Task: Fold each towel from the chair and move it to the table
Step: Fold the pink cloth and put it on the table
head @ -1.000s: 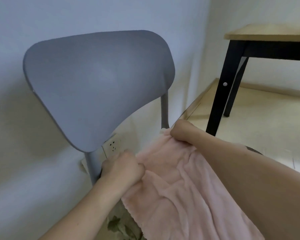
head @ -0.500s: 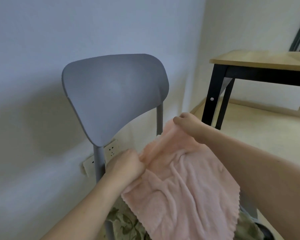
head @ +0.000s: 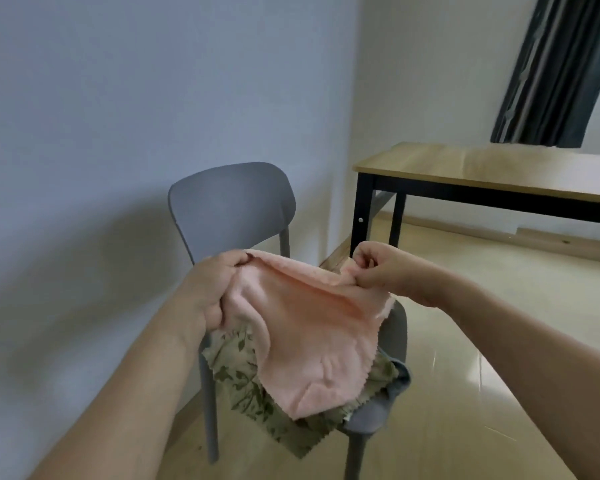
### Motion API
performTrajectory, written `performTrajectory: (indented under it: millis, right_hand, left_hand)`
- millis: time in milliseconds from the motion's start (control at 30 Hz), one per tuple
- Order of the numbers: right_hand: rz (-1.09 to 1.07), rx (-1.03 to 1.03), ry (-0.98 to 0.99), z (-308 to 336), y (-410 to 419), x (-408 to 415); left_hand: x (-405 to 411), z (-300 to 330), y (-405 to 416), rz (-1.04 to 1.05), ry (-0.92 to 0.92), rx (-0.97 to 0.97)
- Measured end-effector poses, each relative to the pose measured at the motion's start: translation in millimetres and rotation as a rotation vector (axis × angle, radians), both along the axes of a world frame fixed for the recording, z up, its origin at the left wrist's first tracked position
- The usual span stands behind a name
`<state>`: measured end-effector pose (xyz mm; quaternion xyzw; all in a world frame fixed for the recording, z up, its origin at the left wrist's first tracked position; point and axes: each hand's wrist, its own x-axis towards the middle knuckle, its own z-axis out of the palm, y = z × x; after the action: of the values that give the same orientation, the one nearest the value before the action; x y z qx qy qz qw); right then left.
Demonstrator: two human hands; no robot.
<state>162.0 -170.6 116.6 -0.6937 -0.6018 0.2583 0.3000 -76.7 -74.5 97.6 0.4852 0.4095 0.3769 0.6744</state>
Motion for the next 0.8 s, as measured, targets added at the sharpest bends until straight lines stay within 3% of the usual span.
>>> performTrajectory:
  millis: [100,167,367,567,667,800]
  right_hand:
    - [-0.047,0.069,-0.017,11,-46,-11]
    - [-0.035,0.010,0.039,11,-69,-22]
    - [-0.004,-0.101,0.085,-29,-105,-48]
    - [-0.182,-0.022,0.300,-94,-114,-46]
    - [-0.266,0.029,0.418,-120,-114,-45]
    - [-0.281,0.049,0.416,-128,-95,-42]
  left_hand:
    - [-6,27,-49,-0.026,-0.212,0.044]
    - [-12,36,-80,-0.071,-0.357,0.066]
    - [-27,22,-126,-0.065,-0.540,0.122]
    - [-22,-22,-138,-0.063,-0.417,0.166]
    - [-14,-40,-128,-0.028,-0.161,0.359]
    - [-9,-69,-118,0.050,0.312,0.656]
